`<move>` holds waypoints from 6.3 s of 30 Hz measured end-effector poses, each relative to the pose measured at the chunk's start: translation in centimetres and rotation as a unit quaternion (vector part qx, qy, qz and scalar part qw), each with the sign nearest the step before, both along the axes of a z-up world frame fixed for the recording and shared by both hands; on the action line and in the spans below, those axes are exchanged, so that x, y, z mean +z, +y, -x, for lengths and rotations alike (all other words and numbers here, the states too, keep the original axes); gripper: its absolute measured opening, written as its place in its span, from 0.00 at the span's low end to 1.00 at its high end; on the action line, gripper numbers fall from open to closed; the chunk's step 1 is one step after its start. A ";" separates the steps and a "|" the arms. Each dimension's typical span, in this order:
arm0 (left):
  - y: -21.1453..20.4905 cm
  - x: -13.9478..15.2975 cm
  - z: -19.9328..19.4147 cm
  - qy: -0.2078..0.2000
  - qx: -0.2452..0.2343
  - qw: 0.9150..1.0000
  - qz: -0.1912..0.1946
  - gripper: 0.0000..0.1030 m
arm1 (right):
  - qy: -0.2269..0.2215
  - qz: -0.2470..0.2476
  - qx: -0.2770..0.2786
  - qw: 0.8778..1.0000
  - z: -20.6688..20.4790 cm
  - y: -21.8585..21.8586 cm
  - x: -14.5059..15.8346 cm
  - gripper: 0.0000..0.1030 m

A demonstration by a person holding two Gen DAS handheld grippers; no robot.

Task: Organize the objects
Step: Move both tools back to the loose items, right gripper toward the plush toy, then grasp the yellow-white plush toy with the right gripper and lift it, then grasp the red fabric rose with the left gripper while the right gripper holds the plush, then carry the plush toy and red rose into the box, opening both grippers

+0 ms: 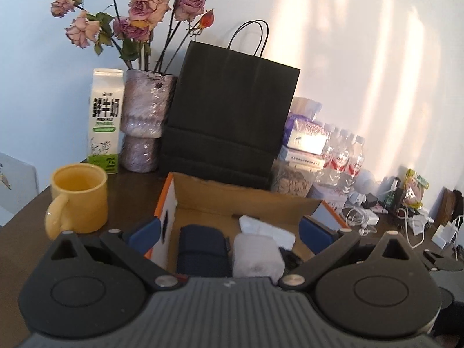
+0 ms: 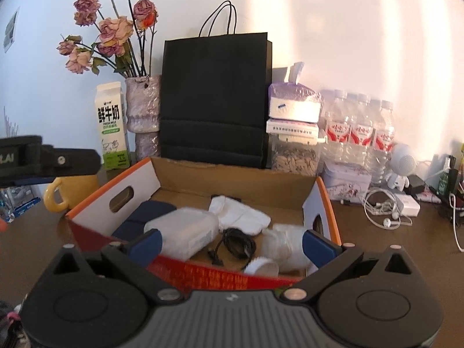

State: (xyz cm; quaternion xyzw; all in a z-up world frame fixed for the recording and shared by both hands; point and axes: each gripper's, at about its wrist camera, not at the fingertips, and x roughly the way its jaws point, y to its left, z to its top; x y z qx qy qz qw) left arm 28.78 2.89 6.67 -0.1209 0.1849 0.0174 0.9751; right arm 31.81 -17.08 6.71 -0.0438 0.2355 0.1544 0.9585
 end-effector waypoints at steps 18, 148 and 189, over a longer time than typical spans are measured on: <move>2.1 -0.3 8.4 0.019 0.024 0.999 -0.016 1.00 | 0.032 0.019 0.003 0.999 8.6 -0.7 -1.6 1.00; -3.5 -6.1 4.5 0.040 -0.027 0.999 0.007 0.35 | 0.019 -0.032 -0.007 0.999 8.4 -3.4 -6.0 0.52; -1.5 1.3 -6.1 -0.030 -0.010 0.999 0.012 0.35 | -0.037 -0.076 -0.016 0.996 -3.4 0.6 0.8 0.52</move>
